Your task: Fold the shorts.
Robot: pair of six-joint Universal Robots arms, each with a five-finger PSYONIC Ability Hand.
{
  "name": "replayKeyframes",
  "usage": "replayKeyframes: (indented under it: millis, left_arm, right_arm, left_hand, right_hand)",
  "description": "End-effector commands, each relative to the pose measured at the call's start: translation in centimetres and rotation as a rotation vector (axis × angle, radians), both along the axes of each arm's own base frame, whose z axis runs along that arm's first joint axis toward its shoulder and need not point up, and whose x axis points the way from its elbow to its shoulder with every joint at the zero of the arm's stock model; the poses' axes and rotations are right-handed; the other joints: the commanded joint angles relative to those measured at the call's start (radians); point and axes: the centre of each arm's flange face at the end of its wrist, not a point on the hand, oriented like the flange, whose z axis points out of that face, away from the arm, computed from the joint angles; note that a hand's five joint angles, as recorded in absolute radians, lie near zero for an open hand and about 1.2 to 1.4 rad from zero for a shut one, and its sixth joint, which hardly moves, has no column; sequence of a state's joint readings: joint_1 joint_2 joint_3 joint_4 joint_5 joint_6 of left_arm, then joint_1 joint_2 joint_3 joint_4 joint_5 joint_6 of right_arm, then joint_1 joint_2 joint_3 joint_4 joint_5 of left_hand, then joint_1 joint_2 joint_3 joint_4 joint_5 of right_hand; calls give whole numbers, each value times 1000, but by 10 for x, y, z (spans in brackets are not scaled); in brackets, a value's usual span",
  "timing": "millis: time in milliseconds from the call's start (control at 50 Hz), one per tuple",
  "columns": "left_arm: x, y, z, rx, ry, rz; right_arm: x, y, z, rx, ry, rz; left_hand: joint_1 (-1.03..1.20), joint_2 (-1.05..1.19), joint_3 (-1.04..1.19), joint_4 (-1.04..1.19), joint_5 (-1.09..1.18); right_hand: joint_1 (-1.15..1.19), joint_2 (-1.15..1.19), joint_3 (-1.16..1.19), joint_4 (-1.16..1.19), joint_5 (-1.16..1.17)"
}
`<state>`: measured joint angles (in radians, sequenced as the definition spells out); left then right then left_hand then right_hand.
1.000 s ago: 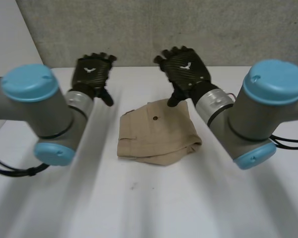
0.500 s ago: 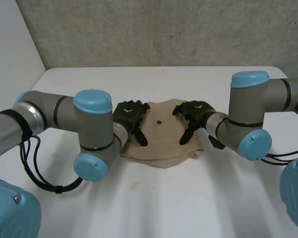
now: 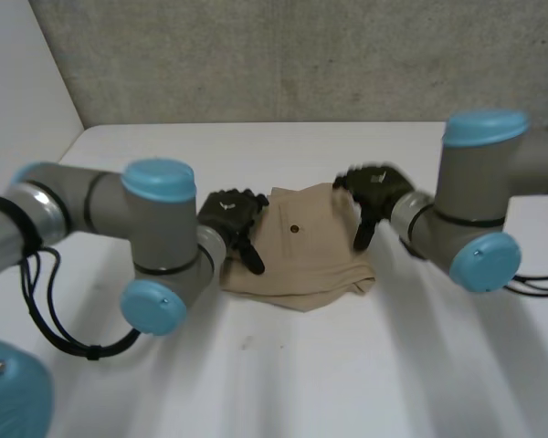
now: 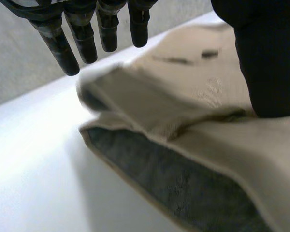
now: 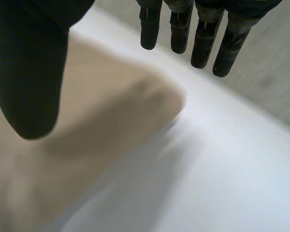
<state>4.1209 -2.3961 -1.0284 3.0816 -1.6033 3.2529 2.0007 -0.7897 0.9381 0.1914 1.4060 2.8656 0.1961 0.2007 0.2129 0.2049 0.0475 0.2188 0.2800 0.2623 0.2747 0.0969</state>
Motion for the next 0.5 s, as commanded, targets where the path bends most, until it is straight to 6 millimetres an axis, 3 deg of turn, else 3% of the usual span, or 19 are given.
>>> replayKeyframes:
  millis: [20,40,100,120,180,300,500]
  left_arm:
    - [27,10,96,-136,97,47]
    - [40,10,121,-180,125,76]
    - [62,14,157,-251,160,121]
    - [76,19,178,-283,178,150]
    - [102,28,204,-289,190,211]
    - [133,44,225,-232,199,287]
    - [130,61,234,-239,232,264]
  right_arm:
    - [-27,13,115,-344,-231,-179]
    - [-32,16,126,-374,-246,-206]
    - [-50,31,157,-449,-272,-316]
    - [-54,35,163,-458,-273,-335]
    - [-72,49,175,-448,-227,-399]
    - [-88,62,167,-321,-131,-417]
    - [-84,70,159,-228,-100,-327]
  left_hand:
    - [3,-2,-14,-6,-23]
    - [3,-2,-14,-6,-23]
    - [6,1,-11,-3,-20]
    - [9,4,-8,0,-17]
    - [23,19,6,14,-3]
    - [12,7,-5,3,-14]
    - [-18,-22,-35,-27,-44]
  right_hand:
    - [25,-36,-19,-31,-28]
    - [25,-37,-19,-31,-28]
    - [25,-36,-19,-31,-28]
    - [22,-39,-22,-34,-31]
    - [-44,-106,-88,-100,-97]
    - [-44,-106,-88,-100,-97]
    - [-44,-106,-88,-100,-97]
